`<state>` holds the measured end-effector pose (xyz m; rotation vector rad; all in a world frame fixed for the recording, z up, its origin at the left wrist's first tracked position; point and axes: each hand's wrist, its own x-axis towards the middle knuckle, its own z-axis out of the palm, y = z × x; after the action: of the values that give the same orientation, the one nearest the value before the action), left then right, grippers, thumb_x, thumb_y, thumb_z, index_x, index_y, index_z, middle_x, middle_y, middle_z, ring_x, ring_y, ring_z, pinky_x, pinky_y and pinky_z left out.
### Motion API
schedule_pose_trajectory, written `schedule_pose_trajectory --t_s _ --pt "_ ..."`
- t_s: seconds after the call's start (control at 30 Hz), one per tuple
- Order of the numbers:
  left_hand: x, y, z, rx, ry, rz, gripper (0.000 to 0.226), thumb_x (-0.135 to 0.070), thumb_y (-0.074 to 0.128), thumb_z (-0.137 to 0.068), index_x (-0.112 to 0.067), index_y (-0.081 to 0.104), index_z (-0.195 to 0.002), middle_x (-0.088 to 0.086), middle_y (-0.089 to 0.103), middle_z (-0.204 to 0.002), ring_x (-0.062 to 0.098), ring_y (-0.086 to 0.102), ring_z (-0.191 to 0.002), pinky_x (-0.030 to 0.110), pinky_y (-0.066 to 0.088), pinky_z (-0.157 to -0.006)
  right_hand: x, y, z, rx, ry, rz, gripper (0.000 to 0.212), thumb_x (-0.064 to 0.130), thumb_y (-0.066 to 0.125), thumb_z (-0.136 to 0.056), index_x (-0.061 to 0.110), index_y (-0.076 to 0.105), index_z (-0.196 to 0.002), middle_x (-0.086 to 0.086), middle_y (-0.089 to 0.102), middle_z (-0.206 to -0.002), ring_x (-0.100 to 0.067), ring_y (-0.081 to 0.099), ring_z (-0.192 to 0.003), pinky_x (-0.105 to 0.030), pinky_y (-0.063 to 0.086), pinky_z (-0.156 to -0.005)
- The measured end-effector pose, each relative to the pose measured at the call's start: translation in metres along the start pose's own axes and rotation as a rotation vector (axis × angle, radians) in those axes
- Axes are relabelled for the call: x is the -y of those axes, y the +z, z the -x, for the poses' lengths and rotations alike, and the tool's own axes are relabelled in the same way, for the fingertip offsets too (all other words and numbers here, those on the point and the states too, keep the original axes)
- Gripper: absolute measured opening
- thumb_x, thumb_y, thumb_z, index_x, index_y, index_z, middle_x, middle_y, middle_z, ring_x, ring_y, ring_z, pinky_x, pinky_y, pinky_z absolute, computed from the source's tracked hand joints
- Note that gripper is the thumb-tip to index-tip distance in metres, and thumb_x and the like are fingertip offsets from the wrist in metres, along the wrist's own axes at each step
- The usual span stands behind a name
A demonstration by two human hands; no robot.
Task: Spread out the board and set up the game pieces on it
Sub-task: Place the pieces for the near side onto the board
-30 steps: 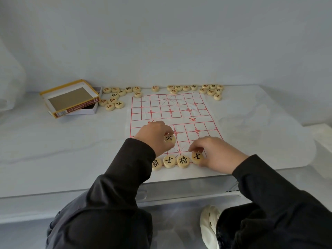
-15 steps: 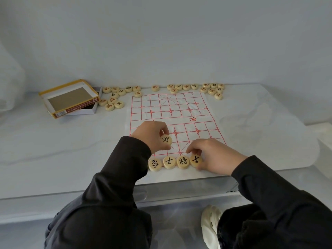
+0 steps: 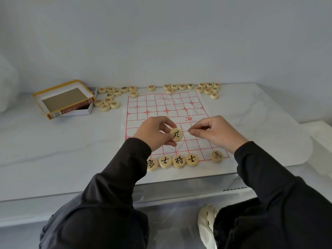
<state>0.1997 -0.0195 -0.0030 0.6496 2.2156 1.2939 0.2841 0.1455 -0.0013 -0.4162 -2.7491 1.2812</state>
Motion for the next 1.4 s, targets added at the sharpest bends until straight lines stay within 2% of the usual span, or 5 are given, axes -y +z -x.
schedule_pose_trajectory --t_s 0.37,0.6,0.87,1.23,1.4 --pt "0.000 -0.015 0.000 -0.025 -0.052 0.121 0.020 -0.001 0.064 -0.084 -0.009 0.060 -0.102 0.011 0.072 -0.083 0.021 0.072 -0.076 0.030 0.058 -0.075 0.020 0.022 -0.018 0.026 0.064 -0.086 0.017 0.021 0.071 -0.082 0.011 0.074 -0.095 0.004 0.068 -0.087 -0.012 0.061 -0.091 -0.028 0.048 -0.086" --pt "0.025 -0.085 -0.002 -0.264 -0.128 0.204 0.016 0.001 0.054 -0.090 -0.007 0.060 -0.102 0.008 0.069 -0.087 0.016 0.070 -0.070 0.018 0.056 -0.059 0.050 0.049 -0.051 0.041 0.165 -0.082 0.027 0.027 0.070 -0.082 0.004 0.072 -0.096 -0.001 0.066 -0.092 -0.014 0.056 -0.092 -0.022 0.043 -0.069" --pt "0.081 -0.126 -0.005 -0.375 -0.331 -0.336 0.022 -0.004 0.051 -0.088 -0.023 0.058 -0.096 0.005 0.065 -0.103 0.021 0.063 -0.094 0.036 0.052 -0.089 0.091 0.099 -0.104 0.234 0.276 0.214 0.029 0.032 0.070 -0.081 0.004 0.065 -0.088 -0.002 0.056 -0.072 -0.012 0.049 -0.062 -0.021 0.037 -0.053" --pt "0.076 -0.123 -0.015 -0.318 -0.280 -0.394 0.023 -0.020 0.051 -0.092 -0.021 0.060 -0.113 0.005 0.062 -0.112 0.022 0.060 -0.099 0.034 0.050 -0.092 0.094 0.122 -0.109 0.306 0.344 0.192 0.028 0.032 0.073 -0.079 0.010 0.058 -0.089 0.000 0.056 -0.072 -0.009 0.049 -0.063 -0.020 0.036 -0.054" --pt "0.076 -0.124 -0.015 -0.301 -0.319 -0.387 0.024 -0.021 0.052 -0.093 -0.019 0.059 -0.115 0.006 0.062 -0.110 0.022 0.060 -0.097 0.034 0.050 -0.092 0.092 0.131 -0.113 0.249 0.305 0.411 0.034 0.033 0.071 -0.080 0.008 0.051 -0.094 -0.002 0.051 -0.071 -0.013 0.049 -0.067 -0.021 0.040 -0.060"
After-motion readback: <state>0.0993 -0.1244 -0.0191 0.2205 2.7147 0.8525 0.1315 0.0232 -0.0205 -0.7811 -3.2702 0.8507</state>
